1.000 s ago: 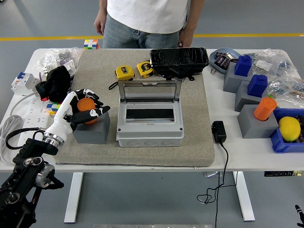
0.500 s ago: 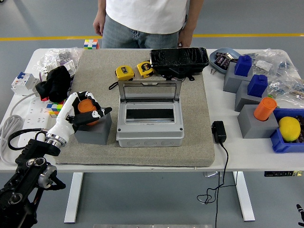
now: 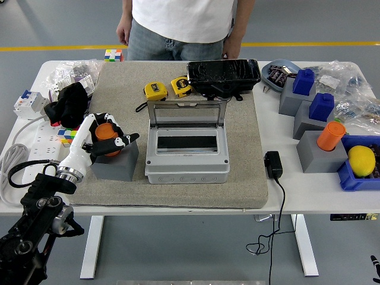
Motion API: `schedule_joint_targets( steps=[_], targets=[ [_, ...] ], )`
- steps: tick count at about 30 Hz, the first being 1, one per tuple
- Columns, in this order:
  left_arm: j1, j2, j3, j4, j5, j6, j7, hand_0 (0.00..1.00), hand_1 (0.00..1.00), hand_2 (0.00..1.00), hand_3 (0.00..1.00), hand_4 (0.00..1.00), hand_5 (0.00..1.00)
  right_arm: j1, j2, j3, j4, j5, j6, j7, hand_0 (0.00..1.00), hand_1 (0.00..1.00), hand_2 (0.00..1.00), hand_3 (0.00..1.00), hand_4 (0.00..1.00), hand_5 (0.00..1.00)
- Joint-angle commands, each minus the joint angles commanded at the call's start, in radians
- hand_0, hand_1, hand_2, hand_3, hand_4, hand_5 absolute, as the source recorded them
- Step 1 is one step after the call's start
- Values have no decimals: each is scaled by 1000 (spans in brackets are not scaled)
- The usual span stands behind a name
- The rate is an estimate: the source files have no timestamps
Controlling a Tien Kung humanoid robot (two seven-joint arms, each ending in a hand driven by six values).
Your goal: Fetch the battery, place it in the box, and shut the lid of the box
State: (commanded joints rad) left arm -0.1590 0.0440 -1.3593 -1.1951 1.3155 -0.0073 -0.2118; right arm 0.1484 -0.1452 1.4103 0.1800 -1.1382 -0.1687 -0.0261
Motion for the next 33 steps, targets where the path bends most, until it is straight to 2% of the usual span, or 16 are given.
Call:
schedule_joint_targets(
  steps=[1, 2, 7, 8, 18, 27, 33],
  targets=[
    [0, 0, 1, -1, 3, 3, 0, 76, 88, 135, 130, 998, 2, 0, 0, 0, 0, 0, 0, 0, 788, 749, 746, 794, 998, 998],
    [1, 0, 3, -1, 5, 6, -1, 31, 42, 103, 107, 998, 2, -1, -1, -1, 0, 0, 0, 0, 788, 749, 747, 795, 998, 998],
    [2, 1, 6, -1, 8, 18, -5, 31, 42, 103, 107, 998, 2, -2, -2, 1, 0, -1, 0, 0, 788, 749, 747, 795, 998, 998],
    [2, 1, 7, -1, 10, 24, -7, 2, 2, 68, 92, 998, 2, -2, -2, 1, 0, -2, -1, 0, 789, 749, 747, 795, 998, 998],
    [-6, 0, 17, -5, -1, 56, -28, 2, 2, 54, 89, 998, 2, 0, -1, 1, 0, -1, -1, 0, 789, 750, 747, 795, 998, 998],
    [-37, 13, 36, -22, -55, 80, -64, 2, 2, 16, 58, 998, 2, 6, -2, 1, 0, 0, -1, -1, 790, 749, 747, 795, 998, 998],
    [-57, 25, 45, -56, -54, 95, -63, 2, 2, 10, 50, 998, 2, 8, -3, 5, 0, -2, -2, -1, 789, 749, 747, 795, 998, 998]
  ],
)
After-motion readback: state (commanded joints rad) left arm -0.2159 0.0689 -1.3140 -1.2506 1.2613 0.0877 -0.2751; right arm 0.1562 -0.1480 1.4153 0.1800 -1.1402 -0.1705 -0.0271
